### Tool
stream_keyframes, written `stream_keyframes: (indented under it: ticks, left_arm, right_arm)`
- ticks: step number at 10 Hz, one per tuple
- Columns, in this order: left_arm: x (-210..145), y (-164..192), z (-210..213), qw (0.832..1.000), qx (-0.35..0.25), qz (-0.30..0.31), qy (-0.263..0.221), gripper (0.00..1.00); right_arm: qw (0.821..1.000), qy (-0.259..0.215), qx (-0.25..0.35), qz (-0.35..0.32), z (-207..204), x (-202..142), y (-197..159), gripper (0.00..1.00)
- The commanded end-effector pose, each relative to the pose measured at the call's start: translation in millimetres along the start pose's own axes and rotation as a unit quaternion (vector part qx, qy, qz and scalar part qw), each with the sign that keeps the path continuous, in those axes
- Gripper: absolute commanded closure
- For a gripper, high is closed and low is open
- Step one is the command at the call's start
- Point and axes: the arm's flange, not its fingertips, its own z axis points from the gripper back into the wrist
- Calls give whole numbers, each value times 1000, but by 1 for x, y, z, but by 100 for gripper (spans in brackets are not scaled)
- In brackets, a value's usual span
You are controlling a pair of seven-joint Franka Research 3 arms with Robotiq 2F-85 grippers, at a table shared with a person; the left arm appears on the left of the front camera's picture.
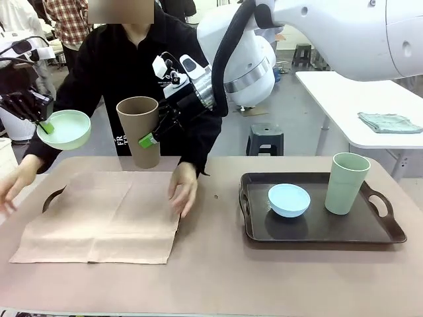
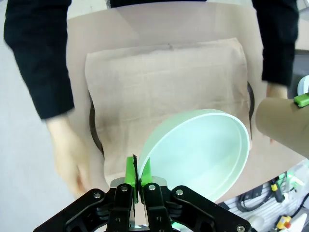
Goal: Set up a tray with a mat and arrange the tableware.
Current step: Place the Picnic Bowl and Reusable plastic cup back onto the Handle tray in front of the human's position.
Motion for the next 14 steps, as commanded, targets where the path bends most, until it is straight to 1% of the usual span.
stream_keyframes:
  ticks: [1,14]
  left_arm:
    - [2,1,2,1000,1,-2,-2,100]
    - [2,1,2,1000,1,-2,-2,100]
  right_arm:
    - [1000,-12,1,-7,1,1,0,24]
    - [1000,-12,1,-7,1,1,0,24]
